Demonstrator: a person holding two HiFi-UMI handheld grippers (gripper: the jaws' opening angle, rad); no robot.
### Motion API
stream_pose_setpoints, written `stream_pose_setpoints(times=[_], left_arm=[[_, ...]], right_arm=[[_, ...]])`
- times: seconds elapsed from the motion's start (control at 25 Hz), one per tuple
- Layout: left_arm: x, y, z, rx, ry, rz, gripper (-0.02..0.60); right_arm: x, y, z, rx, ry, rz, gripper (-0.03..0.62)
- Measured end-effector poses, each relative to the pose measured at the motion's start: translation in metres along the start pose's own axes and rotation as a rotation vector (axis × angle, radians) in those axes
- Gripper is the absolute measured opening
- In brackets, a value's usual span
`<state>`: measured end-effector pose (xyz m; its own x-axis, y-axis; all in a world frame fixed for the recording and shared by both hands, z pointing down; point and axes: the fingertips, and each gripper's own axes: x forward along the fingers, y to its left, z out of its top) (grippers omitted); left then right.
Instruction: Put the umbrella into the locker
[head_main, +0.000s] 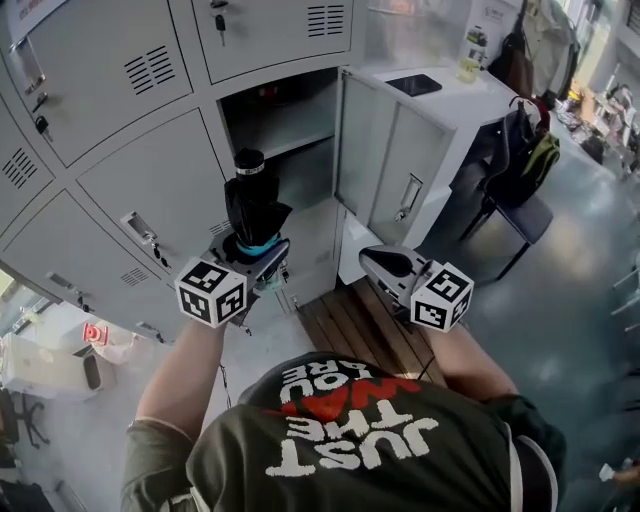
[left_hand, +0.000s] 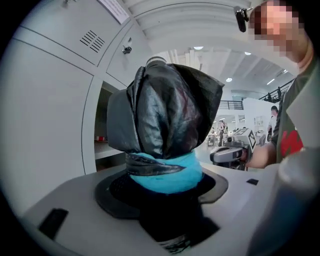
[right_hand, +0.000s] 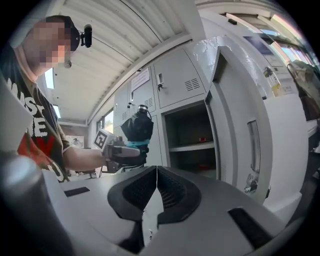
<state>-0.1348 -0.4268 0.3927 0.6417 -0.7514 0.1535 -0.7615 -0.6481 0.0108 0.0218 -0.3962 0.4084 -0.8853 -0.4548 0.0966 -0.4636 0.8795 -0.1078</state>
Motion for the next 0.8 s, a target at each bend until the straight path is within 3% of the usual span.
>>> stream_pose_setpoints(times=[0.16,0.48,0.8], left_arm=[[0.037,0.009,0.008,-0.044,0.054,-0.021,0.297],[0.093,0.033,0.027,-0.324,0.066,-0.070,0.295],[0.145,0.068,0.043,-0.485,0.095,-0.026,0.295]], right_arm=[[-0.010,-0.007,0.000,0.008,-0.006,-0.024,0.034],[-0.029,-0.016,-0.013,0.046,-0.008,-0.069,0.034],[-0.040,-0.019,-0.020,0.065,-0.004,-0.094,0.034]])
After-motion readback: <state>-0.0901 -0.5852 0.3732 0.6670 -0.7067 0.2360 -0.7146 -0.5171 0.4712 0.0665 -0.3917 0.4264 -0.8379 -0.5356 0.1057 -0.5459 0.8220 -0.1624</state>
